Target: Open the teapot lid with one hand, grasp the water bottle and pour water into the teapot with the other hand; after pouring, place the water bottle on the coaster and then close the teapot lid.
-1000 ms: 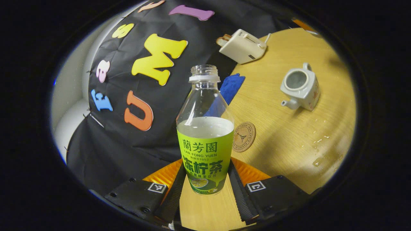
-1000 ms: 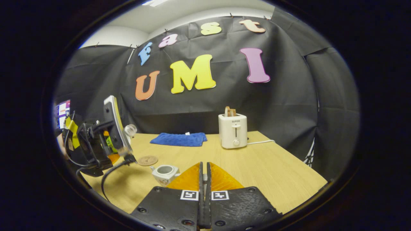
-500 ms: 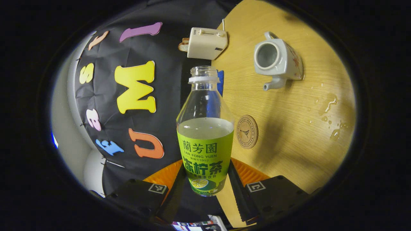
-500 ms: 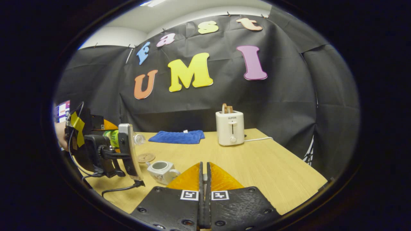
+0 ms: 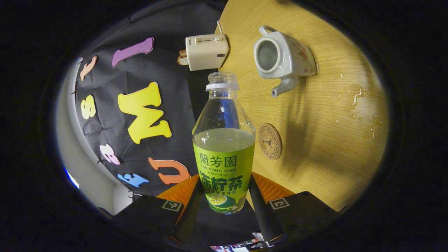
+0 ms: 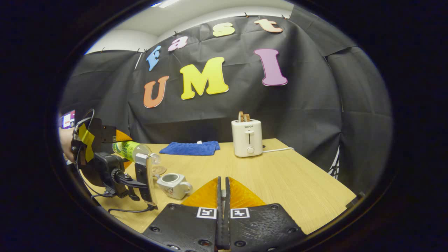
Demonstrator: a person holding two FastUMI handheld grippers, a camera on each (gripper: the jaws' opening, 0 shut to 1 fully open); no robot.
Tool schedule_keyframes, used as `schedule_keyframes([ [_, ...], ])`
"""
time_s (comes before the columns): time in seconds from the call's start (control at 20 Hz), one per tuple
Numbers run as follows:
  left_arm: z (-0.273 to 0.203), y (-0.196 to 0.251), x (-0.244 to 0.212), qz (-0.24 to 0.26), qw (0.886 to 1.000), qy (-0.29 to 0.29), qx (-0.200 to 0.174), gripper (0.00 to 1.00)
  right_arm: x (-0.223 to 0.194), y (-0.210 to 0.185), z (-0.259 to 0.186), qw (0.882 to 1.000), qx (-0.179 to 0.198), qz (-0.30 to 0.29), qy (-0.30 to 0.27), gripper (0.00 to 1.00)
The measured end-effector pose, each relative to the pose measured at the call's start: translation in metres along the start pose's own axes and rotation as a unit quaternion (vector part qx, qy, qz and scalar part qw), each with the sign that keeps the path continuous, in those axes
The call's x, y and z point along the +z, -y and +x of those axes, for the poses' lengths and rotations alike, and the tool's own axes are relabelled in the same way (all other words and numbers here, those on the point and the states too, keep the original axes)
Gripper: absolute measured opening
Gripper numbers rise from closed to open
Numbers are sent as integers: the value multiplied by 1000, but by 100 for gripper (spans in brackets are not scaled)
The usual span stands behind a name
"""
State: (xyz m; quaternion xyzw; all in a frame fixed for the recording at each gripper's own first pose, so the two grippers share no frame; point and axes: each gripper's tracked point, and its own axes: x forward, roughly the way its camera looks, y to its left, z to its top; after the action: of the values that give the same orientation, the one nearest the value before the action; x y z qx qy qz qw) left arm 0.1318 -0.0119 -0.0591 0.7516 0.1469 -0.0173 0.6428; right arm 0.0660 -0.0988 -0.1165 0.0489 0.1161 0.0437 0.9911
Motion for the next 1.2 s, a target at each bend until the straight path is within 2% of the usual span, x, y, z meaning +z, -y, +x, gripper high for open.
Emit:
schedule_keyframes([
  [0.05, 1, 1, 3, 6, 1000, 2, 0, 75, 0, 1, -1, 1000, 0, -1, 0, 0],
  [0.1, 0, 1, 5, 14, 1000, 3, 1, 72, -1, 1, -2, 1000, -1, -1, 0, 0],
  [0.2, 1, 0, 9, 34, 999, 4, 5, 75, 0, 3, -3, 1000, -2, 0, 0, 0],
  [0.65, 0, -21, 18, 133, 990, 0, 46, 75, 1, 6, -7, 1000, -1, 10, 5, 0],
  [1.0, -5, -36, 22, 178, 982, -5, 63, 75, 0, 7, -10, 1000, 2, 15, 8, 0],
  [1.2, -8, -39, 23, 200, 978, -10, 60, 75, 2, 9, -11, 1000, 2, 16, 10, 0],
])
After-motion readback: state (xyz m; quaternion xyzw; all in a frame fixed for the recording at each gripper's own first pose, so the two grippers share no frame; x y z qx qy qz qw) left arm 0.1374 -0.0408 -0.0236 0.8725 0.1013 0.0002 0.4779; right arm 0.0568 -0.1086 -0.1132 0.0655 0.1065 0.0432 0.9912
